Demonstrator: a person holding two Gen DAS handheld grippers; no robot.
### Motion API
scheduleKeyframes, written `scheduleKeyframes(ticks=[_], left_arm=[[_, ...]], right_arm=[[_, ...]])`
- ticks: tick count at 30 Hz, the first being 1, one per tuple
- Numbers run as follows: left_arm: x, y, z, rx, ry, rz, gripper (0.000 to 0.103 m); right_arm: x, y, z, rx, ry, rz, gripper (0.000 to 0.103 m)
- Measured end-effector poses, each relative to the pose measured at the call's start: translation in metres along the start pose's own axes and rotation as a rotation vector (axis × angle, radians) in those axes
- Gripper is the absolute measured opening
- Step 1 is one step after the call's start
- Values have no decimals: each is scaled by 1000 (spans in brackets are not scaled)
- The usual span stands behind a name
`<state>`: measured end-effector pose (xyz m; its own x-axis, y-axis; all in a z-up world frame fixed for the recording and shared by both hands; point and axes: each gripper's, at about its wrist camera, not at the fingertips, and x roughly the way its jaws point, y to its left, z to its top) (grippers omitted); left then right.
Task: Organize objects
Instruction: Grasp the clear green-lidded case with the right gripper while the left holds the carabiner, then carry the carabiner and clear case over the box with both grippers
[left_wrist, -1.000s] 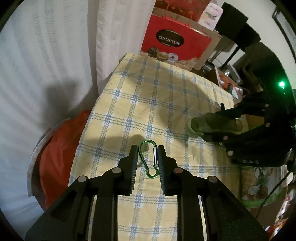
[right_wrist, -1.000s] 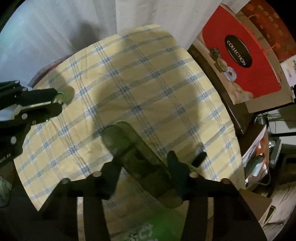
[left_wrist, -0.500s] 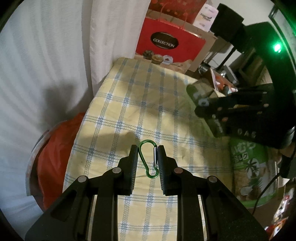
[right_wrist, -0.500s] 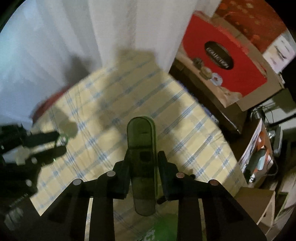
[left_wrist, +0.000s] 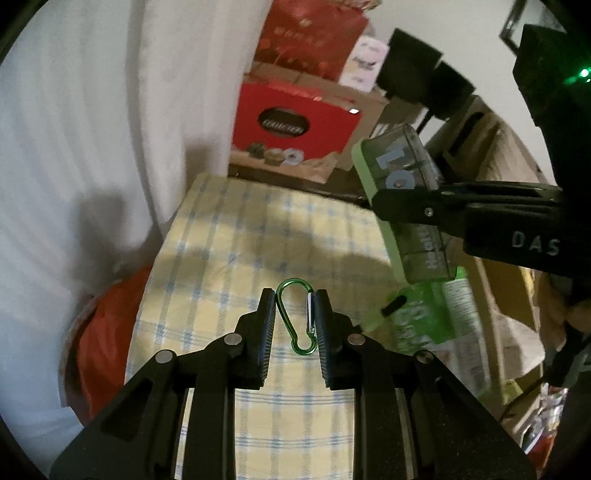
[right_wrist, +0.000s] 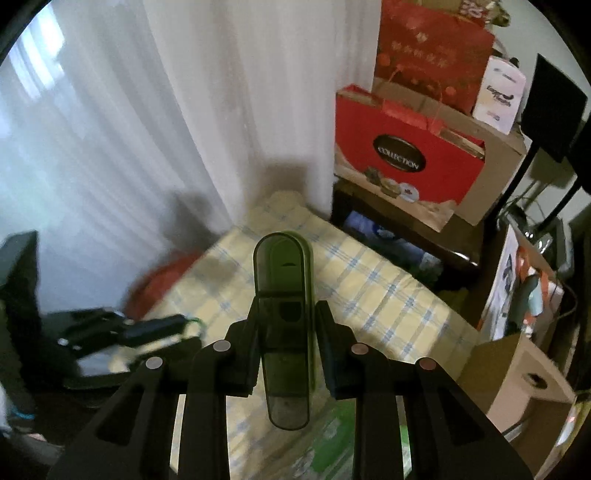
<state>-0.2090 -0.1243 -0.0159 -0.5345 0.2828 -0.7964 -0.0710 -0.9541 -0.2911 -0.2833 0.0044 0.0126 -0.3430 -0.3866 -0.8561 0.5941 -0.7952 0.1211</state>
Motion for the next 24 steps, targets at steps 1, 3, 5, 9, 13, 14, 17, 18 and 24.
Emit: scheduleKeyframes(ticks=[1, 3, 5, 9, 13, 14, 17, 18, 24], left_arm=[[-5, -4, 2, 7, -6, -6, 19], [-14, -13, 5, 20, -18, -19, 19], [-23, -22, 7, 36, -29, -34, 19], [-37, -45, 12, 67, -45, -70, 19], [-47, -72, 15, 95, -50, -125, 20], [-48, -79, 15, 105, -51, -130, 19], [-48, -107, 17, 145, -51, -149, 19], [-48, -118, 17, 158, -49, -161, 19], [-37, -170, 13, 224, -26, -207, 19]], right_arm=[[-9, 0, 0, 10, -12, 2, 27], [-24, -2, -2, 29, -27, -2, 27], [-43, -6, -5, 64, -42, 4, 27], [-80, -18, -15, 104, -75, -6, 27], [-108, -36, -33, 142, -85, -33, 27], [-113, -43, -38, 158, -83, -39, 27], [-129, -62, -56, 206, -79, -64, 27], [-134, -68, -62, 220, -80, -77, 27], [-161, -110, -98, 318, -73, -120, 27]])
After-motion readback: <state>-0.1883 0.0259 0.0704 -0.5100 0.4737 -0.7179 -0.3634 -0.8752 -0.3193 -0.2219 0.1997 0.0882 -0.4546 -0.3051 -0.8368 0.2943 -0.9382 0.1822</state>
